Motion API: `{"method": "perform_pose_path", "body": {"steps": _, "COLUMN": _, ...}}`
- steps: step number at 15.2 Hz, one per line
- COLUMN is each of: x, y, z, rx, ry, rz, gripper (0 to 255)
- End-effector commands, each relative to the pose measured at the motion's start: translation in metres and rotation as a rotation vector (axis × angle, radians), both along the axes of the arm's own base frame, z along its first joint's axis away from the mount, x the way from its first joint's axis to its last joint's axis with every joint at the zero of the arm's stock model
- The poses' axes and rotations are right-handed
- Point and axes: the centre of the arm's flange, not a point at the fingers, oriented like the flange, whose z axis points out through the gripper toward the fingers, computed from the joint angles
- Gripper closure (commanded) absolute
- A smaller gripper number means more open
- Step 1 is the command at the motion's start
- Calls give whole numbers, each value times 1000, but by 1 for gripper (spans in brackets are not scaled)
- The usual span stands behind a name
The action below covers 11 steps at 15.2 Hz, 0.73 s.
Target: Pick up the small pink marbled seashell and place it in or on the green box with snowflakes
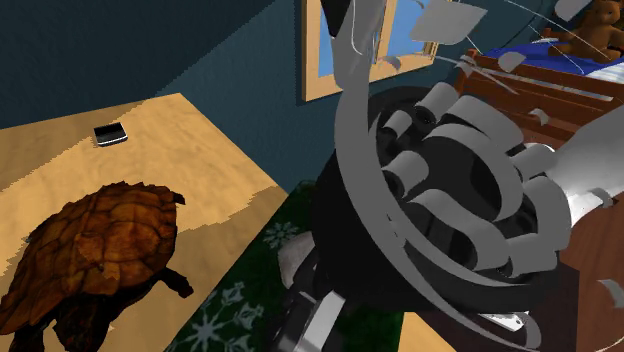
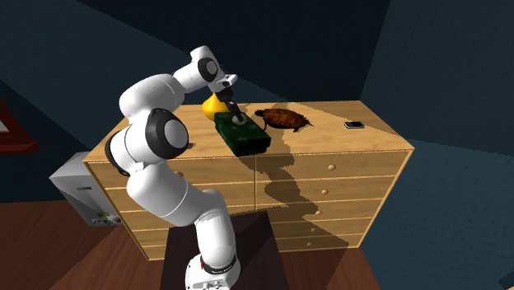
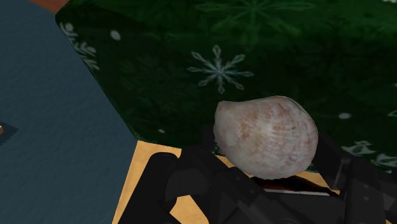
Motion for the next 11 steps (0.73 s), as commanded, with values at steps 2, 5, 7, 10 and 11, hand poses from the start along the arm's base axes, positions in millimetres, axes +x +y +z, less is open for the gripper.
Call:
{"method": "perform_pose_path", "body": {"steps": 2, "x": 1, "y": 0, "z": -16, "rx": 0, "ry": 0, "rz": 0, "gripper": 255}}
{"method": "perform_pose_path", "body": {"steps": 5, "x": 1, "y": 0, "z": -21, "rx": 0, "ry": 0, "rz": 0, "gripper": 255}}
{"method": "perform_pose_path", "body": {"steps": 7, "x": 1, "y": 0, "z": -21, "rx": 0, "ry": 0, "rz": 0, "gripper": 255}}
{"method": "perform_pose_path", "body": {"steps": 10, "x": 1, "y": 0, "z": -21, "rx": 0, "ry": 0, "rz": 0, "gripper": 255}}
{"method": "perform_pose_path", "body": {"steps": 11, "x": 1, "y": 1, "z": -21, "rx": 0, "ry": 0, "rz": 0, "gripper": 0}}
